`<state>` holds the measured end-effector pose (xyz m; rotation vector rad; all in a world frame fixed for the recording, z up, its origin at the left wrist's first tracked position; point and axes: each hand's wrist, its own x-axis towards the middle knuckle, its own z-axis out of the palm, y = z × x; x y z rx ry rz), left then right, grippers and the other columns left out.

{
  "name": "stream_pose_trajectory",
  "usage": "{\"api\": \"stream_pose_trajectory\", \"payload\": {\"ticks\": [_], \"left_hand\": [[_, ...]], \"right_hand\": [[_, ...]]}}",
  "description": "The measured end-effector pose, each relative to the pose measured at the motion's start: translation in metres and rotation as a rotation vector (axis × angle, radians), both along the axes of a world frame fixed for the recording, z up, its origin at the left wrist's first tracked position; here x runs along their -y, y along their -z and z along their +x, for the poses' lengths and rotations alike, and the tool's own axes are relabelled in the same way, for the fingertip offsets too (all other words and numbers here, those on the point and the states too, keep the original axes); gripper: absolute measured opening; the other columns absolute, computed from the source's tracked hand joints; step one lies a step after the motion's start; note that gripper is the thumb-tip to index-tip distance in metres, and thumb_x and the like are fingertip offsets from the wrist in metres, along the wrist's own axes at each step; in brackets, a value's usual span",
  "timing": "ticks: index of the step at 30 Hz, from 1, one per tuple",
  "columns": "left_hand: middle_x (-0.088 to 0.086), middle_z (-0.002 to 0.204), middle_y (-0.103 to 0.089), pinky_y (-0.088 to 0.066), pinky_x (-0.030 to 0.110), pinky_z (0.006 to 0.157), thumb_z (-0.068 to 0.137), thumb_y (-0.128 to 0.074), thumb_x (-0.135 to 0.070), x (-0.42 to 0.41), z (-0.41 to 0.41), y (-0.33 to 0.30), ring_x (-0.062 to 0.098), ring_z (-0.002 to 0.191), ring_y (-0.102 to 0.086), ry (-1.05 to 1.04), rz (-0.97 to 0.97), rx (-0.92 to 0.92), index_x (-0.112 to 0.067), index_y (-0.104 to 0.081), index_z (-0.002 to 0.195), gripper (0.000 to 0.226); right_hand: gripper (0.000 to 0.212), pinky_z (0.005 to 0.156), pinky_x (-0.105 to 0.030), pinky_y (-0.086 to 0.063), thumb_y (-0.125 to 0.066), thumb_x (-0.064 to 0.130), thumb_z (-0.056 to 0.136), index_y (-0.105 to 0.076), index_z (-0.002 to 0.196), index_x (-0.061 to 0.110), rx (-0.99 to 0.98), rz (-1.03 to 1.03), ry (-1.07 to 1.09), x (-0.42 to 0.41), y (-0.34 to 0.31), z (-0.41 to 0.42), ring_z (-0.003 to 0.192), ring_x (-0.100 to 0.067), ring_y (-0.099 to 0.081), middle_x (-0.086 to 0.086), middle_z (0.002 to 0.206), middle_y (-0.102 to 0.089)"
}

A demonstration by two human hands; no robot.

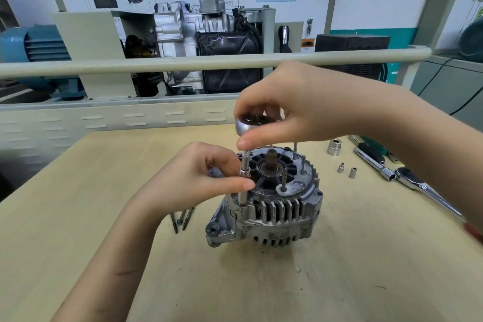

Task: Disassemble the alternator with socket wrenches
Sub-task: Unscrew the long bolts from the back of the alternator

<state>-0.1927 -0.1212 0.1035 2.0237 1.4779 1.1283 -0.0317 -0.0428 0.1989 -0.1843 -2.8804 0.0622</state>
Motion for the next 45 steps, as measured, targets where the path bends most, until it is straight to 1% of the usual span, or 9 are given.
{"api": "stream_pose_trajectory", "payload": {"ticks": [7, 13, 19, 23, 27, 32, 36, 39, 45], "left_hand": [[-0.011, 0.088, -0.073, -0.047, 0.01, 0.069, 0.073, -0.07, -0.032, 0.003, 0.001, -0.002, 0.003, 0.082, -0.066, 0.082, -0.076, 0.051, -0.019, -0.074, 0.079, 0.015], [0.024, 0.072, -0.061, -0.047, 0.05, 0.072, 0.062, -0.068, -0.052, 0.004, 0.003, -0.003, 0.041, 0.078, -0.059, -0.025, 0.003, -0.032, -0.005, -0.063, 0.069, 0.048], [0.02, 0.076, -0.064, -0.047, 0.044, 0.069, 0.064, -0.074, -0.052, 0.003, 0.002, -0.004, 0.034, 0.075, -0.059, -0.033, -0.013, -0.077, 0.002, -0.066, 0.073, 0.055], [-0.014, 0.088, -0.072, -0.047, 0.011, 0.074, 0.073, -0.07, -0.033, 0.005, 0.001, -0.007, 0.001, 0.085, -0.066, 0.03, -0.058, -0.016, -0.033, -0.072, 0.08, 0.007], [-0.006, 0.078, -0.072, -0.049, 0.017, 0.07, 0.069, -0.074, -0.038, 0.007, 0.002, -0.007, 0.008, 0.075, -0.066, -0.013, -0.001, -0.019, -0.035, -0.071, 0.069, 0.004], [0.002, 0.062, -0.061, -0.036, 0.018, 0.053, 0.058, -0.072, -0.055, 0.005, 0.005, -0.002, 0.014, 0.056, -0.049, -0.105, 0.088, -0.066, -0.014, -0.06, 0.071, 0.044], [0.003, 0.074, -0.067, -0.046, 0.02, 0.063, 0.06, -0.079, -0.048, 0.004, 0.001, -0.003, 0.011, 0.068, -0.06, -0.069, 0.008, -0.03, -0.02, -0.066, 0.071, 0.032], [-0.01, 0.085, -0.072, -0.05, 0.017, 0.073, 0.069, -0.072, -0.037, 0.004, 0.0, -0.003, 0.005, 0.082, -0.067, 0.043, -0.056, 0.015, -0.035, -0.072, 0.073, 0.005], [0.008, 0.077, -0.071, -0.05, 0.035, 0.073, 0.066, -0.079, -0.041, 0.005, 0.002, -0.004, 0.023, 0.075, -0.066, -0.029, -0.005, -0.002, -0.012, -0.07, 0.071, 0.03]], "right_hand": [[0.026, 0.074, -0.018, -0.043, -0.063, 0.029, 0.085, -0.066, 0.105, 0.012, -0.008, -0.049, -0.087, -0.001, 0.0, 0.003, 0.086, -0.006, -0.056, 0.006, 0.09, -0.067], [0.031, 0.066, -0.017, -0.041, -0.06, 0.042, 0.084, -0.066, 0.093, 0.013, -0.004, 0.0, -0.04, 0.003, 0.001, 0.0, 0.074, -0.002, -0.052, 0.009, 0.076, -0.062], [0.031, 0.066, -0.021, -0.041, -0.059, 0.042, 0.085, -0.067, 0.094, 0.014, -0.022, 0.001, -0.03, 0.004, 0.003, 0.001, 0.075, -0.005, -0.051, 0.009, 0.076, -0.062], [0.029, 0.077, -0.018, -0.042, -0.063, 0.031, 0.085, -0.066, 0.11, 0.016, -0.035, -0.058, -0.041, 0.002, 0.003, 0.001, 0.089, -0.003, -0.055, 0.007, 0.094, -0.068], [0.032, 0.079, -0.011, -0.042, -0.064, 0.029, 0.084, -0.064, 0.114, 0.017, -0.017, -0.069, -0.069, 0.004, 0.002, -0.002, 0.086, 0.007, -0.055, 0.019, 0.09, -0.063], [0.044, 0.066, -0.007, -0.035, -0.058, 0.05, 0.082, -0.062, 0.114, 0.021, -0.021, 0.036, -0.027, 0.01, 0.002, -0.004, 0.067, 0.009, -0.049, 0.026, 0.074, -0.048], [0.039, 0.072, -0.008, -0.036, -0.056, 0.037, 0.083, -0.061, 0.117, 0.018, -0.049, 0.036, -0.069, 0.011, 0.004, -0.001, 0.082, 0.001, -0.05, 0.013, 0.082, -0.062], [0.037, 0.077, -0.005, -0.038, -0.056, 0.03, 0.084, -0.06, 0.12, 0.017, -0.022, -0.009, -0.096, 0.011, 0.003, -0.001, 0.083, 0.007, -0.053, 0.024, 0.086, -0.057], [0.04, 0.071, -0.004, -0.035, -0.063, 0.036, 0.084, -0.06, 0.119, 0.017, -0.03, 0.031, -0.075, 0.013, 0.003, -0.001, 0.075, 0.011, -0.048, 0.021, 0.078, -0.056]]}}
